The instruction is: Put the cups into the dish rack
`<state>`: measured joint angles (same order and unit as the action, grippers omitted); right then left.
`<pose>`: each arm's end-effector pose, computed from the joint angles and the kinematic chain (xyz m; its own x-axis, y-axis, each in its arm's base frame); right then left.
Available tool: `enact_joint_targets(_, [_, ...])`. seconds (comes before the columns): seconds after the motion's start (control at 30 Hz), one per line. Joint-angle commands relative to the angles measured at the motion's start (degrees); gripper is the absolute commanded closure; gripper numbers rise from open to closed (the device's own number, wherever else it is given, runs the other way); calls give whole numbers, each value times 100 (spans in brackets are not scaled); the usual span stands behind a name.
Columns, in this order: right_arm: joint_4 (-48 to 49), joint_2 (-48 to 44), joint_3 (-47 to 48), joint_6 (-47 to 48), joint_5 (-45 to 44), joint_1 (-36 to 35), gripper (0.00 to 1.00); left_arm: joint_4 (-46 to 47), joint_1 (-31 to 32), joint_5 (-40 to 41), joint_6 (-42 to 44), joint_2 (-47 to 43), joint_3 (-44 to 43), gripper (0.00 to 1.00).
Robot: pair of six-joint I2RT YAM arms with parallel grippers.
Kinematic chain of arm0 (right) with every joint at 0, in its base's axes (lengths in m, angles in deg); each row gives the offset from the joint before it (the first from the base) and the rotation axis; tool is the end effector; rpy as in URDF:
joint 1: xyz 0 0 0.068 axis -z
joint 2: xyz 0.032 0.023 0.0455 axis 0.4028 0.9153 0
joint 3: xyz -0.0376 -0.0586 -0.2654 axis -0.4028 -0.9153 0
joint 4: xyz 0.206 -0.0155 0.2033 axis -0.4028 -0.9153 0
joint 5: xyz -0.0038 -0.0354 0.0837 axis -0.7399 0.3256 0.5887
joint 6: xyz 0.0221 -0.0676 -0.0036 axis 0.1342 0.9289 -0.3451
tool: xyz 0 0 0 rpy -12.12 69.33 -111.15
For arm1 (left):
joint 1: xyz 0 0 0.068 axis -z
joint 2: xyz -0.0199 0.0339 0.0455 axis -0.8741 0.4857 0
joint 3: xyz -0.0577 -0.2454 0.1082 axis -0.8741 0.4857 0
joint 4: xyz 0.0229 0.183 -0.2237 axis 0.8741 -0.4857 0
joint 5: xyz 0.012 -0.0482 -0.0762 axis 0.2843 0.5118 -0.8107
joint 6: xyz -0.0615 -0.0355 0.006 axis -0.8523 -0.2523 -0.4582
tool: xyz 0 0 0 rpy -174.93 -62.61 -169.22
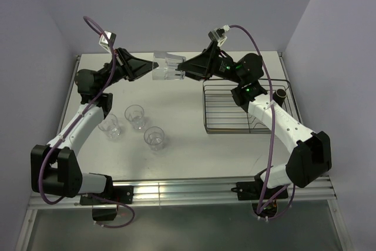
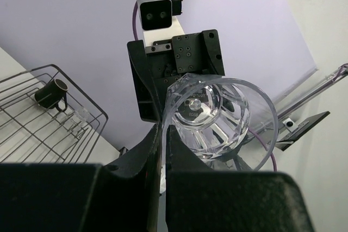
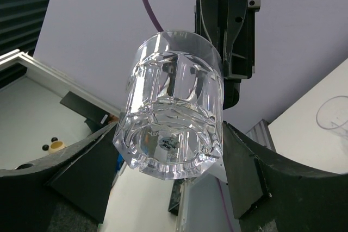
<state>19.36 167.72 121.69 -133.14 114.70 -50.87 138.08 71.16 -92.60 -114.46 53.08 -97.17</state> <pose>0.2955 0.2017 0.4273 -0.7890 0.3013 -0.5355 -0.5933 -0.1469 0.7915 0.3112 -0.1043 0.3975 -0.7065 -0.4679 -0.5309 0.6357 -0.0900 -0.7666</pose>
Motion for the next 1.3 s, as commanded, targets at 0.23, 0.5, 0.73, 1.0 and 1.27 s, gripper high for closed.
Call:
enact_joint_targets(0.23, [-42,-139,167,247,100,136,54,-974,-37,155,1001,-496,-81,18])
enact_joint_targets(0.5, [-2817,-463,718,2520,232,847,60,-3247,-476,-82,2837,-856,-538,8])
enact_joint_targets(0.73, [-6814,-491,1721,6428,-873,1252,61,-5884,-626,162,5708,-1120,-1126,1])
enact_joint_targets(1.0, [-8700,264,2828,8368,-2412,1841,65,-8313,-626,533,7356,-428,-2207,1])
enact_joint_targets(1.27, [-9756,1100,3304,9423,-3389,1938,69,-8597,-626,454,7691,-154,-2314,1])
